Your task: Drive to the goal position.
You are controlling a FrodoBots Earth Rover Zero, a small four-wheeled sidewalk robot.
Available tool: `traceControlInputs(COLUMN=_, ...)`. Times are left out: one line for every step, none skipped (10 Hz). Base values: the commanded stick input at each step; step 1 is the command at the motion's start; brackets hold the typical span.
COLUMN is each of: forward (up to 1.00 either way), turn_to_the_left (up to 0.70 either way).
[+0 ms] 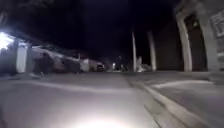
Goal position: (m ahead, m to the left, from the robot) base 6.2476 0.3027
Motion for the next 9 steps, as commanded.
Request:
traceControlInputs(forward=0.70, turn_to_the_left=-0.35)
traceControlInputs(forward=0.70, turn_to_the_left=-0.35)
traceControlInputs(forward=0.70, turn_to_the_left=-0.35)
traceControlInputs(forward=0.70, turn_to_the_left=-0.32)
traceControlInputs(forward=0.70, turn_to_the_left=-0.11)
traceControlInputs(forward=0.70, turn_to_the_left=0.00)
traceControlInputs(forward=0.70, turn_to_the_left=0.00)
traceControlInputs(forward=0.70, turn_to_the_left=0.00)
traceControlInputs(forward=0.70, turn_to_the_left=0.00)
